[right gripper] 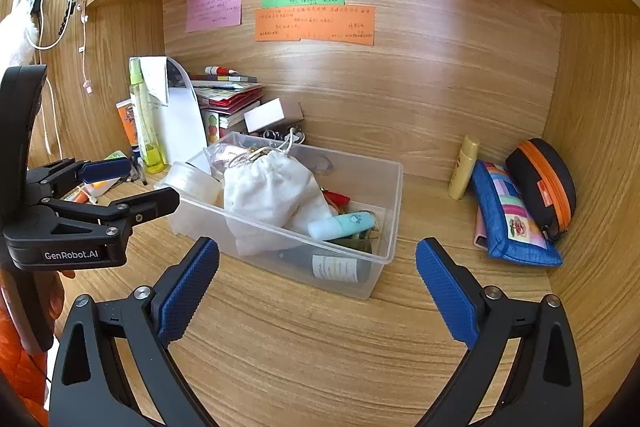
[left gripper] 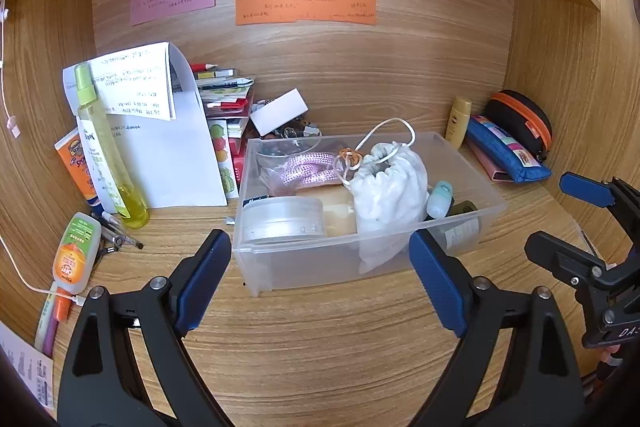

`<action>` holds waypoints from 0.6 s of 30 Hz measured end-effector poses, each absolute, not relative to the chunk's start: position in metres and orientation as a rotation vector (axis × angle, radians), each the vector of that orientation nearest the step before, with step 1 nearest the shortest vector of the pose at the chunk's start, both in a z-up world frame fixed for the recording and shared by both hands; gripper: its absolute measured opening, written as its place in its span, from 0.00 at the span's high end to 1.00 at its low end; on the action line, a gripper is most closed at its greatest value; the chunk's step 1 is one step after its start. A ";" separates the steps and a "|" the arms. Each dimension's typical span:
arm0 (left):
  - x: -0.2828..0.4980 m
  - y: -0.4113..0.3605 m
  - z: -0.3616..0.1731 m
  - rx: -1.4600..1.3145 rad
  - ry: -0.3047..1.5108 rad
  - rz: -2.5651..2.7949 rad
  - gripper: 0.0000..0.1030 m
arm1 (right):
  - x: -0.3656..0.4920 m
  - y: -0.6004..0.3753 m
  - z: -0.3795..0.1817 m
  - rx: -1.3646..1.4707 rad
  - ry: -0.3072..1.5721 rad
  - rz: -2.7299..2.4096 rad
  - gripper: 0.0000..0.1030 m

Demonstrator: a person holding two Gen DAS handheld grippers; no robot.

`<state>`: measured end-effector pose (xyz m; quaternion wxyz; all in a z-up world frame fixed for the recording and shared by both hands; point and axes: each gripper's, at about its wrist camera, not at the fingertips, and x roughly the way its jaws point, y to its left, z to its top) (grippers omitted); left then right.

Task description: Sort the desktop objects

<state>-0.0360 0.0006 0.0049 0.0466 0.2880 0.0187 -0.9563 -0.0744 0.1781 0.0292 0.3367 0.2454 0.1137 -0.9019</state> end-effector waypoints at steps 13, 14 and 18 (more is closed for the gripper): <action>-0.030 0.008 0.005 0.882 0.060 -2.947 0.11 | -0.077 0.185 0.029 0.661 0.250 -2.345 0.04; -0.030 0.008 0.005 0.883 0.062 -2.950 0.11 | -0.077 0.185 0.029 0.662 0.246 -2.344 0.04; -0.029 0.009 0.006 0.878 0.073 -2.951 0.11 | -0.079 0.187 0.029 0.670 0.231 -2.343 0.04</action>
